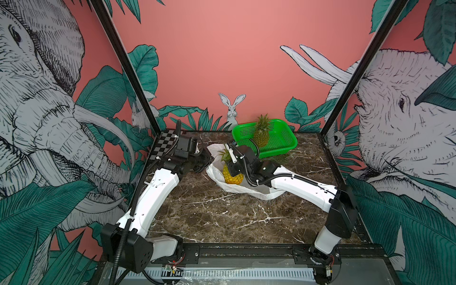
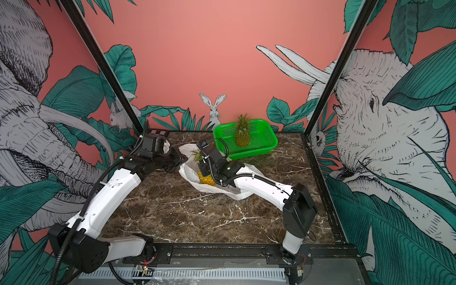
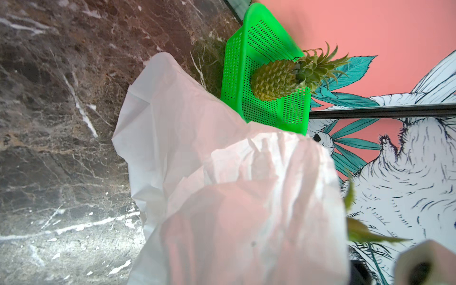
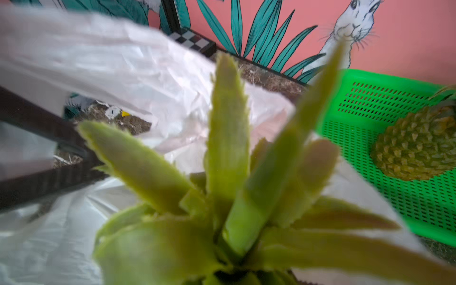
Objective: Place the pineapple into a plastic bag & tie a knot
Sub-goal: Place the pineapple in the plastic bag.
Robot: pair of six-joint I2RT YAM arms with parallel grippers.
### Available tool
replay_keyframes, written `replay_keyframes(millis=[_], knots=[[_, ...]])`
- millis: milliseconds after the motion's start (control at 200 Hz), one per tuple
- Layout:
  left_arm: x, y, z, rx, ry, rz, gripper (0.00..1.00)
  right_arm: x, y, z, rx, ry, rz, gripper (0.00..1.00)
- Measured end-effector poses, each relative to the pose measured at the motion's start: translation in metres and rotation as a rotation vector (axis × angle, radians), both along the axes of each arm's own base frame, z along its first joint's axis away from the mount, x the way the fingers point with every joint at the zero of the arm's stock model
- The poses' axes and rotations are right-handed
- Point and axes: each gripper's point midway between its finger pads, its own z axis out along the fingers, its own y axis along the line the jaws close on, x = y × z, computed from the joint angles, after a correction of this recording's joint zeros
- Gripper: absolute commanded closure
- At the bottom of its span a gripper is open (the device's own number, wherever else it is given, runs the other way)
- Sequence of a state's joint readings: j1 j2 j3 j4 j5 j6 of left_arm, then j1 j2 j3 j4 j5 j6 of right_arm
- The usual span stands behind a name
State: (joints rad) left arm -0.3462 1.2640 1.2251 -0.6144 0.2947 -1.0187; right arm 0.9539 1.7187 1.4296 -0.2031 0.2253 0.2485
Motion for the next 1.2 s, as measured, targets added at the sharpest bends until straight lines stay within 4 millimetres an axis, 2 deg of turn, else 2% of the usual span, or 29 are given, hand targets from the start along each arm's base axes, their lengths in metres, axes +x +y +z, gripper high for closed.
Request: replay_keyframes(millis=[110, 330, 415, 495, 545, 610, 700, 775, 905, 1005, 1100, 1200], knots=[[-0.002, -0.002, -0.008, -0.026, 0.032, 0.015, 1.00, -0.002, 0.012, -0.012, -0.009, -0.049, -0.009, 1.00], [-0.005, -0.003, -0.020, -0.055, 0.081, 0.040, 1.00, 0.013, 0.032, -0.023, 0.033, -0.136, -0.072, 1.00], [-0.004, -0.003, -0.021, -0.063, 0.087, 0.044, 1.00, 0.019, 0.033, -0.042, 0.023, -0.139, -0.102, 1.00], [-0.004, -0.004, -0.022, -0.070, 0.093, 0.047, 1.00, 0.022, 0.031, -0.070, -0.022, -0.115, -0.118, 1.00], [-0.003, -0.005, -0.022, -0.076, 0.097, 0.048, 1.00, 0.026, 0.032, -0.071, -0.007, -0.128, -0.135, 1.00], [-0.002, -0.006, -0.023, -0.081, 0.101, 0.049, 1.00, 0.027, 0.030, -0.071, -0.002, -0.128, -0.140, 0.85], [0.000, -0.008, -0.024, -0.088, 0.103, 0.049, 1.00, 0.029, 0.027, -0.070, 0.006, -0.119, -0.140, 0.47], [0.001, -0.008, -0.024, -0.093, 0.105, 0.050, 1.00, 0.030, 0.022, -0.071, 0.010, -0.099, -0.139, 0.32], [0.002, -0.009, -0.025, -0.099, 0.112, 0.054, 1.00, 0.029, 0.011, -0.065, 0.015, -0.044, -0.120, 0.21], [0.003, -0.010, -0.025, -0.104, 0.113, 0.056, 1.00, 0.025, 0.001, -0.052, 0.037, 0.016, -0.091, 0.16], [0.005, -0.010, -0.025, -0.109, 0.110, 0.059, 1.00, 0.019, -0.006, -0.024, 0.101, 0.060, -0.053, 0.14], [0.007, -0.011, -0.026, -0.113, 0.110, 0.062, 1.00, 0.011, -0.011, 0.023, 0.209, 0.070, -0.006, 0.12]])
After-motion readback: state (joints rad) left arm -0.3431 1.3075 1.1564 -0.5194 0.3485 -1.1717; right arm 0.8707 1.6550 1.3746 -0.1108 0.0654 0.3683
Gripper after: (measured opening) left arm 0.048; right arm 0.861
